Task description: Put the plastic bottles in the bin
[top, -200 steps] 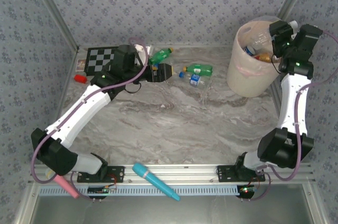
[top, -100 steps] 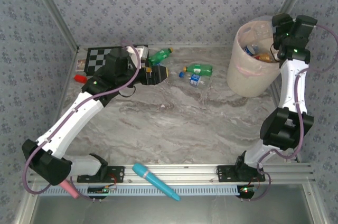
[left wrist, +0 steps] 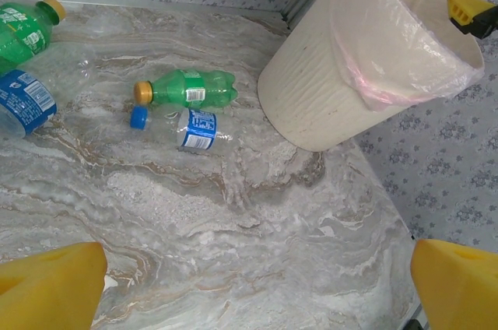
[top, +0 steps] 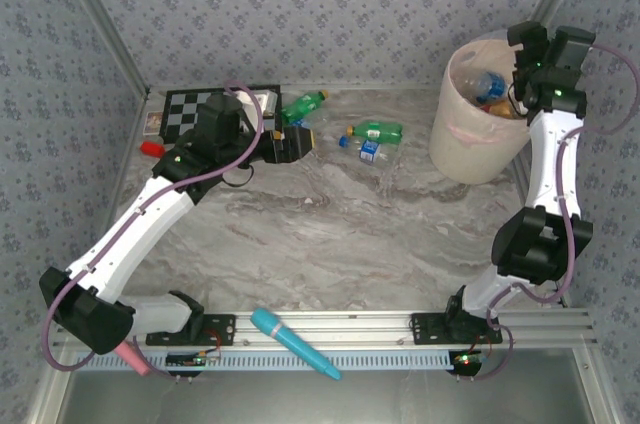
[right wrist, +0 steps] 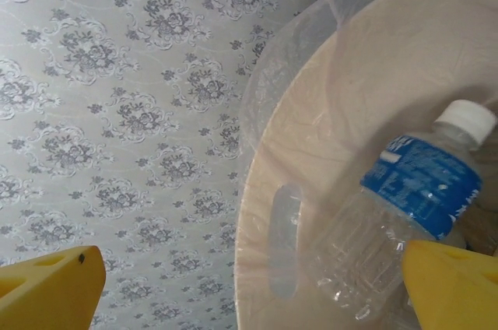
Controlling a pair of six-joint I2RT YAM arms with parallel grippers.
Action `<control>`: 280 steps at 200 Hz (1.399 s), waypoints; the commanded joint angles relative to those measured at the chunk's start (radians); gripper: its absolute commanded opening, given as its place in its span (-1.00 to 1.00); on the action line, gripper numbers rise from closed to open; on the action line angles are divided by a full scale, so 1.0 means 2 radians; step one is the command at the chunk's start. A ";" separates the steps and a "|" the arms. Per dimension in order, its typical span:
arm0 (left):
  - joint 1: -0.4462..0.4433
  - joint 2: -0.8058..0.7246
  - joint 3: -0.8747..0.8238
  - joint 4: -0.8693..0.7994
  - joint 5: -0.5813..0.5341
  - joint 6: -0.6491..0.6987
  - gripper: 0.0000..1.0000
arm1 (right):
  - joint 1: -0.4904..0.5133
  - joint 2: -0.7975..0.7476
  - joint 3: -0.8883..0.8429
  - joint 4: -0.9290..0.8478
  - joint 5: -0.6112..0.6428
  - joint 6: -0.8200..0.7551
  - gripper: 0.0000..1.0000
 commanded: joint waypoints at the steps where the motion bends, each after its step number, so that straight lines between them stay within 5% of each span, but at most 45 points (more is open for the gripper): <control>1: 0.003 0.003 0.005 0.004 0.002 0.011 0.99 | -0.004 -0.030 0.013 -0.009 0.007 -0.020 0.99; 93: 0.006 0.046 -0.015 0.012 -0.035 0.014 0.99 | 0.042 -0.087 -0.007 -0.052 -0.028 -0.102 0.99; 172: 0.022 0.107 -0.009 0.020 -0.048 -0.016 1.00 | 0.209 -0.117 -0.060 -0.136 0.036 -0.297 0.99; 280: 0.069 0.041 -0.045 -0.034 -0.093 -0.042 0.99 | 0.341 0.102 0.011 -0.209 0.093 -0.485 0.99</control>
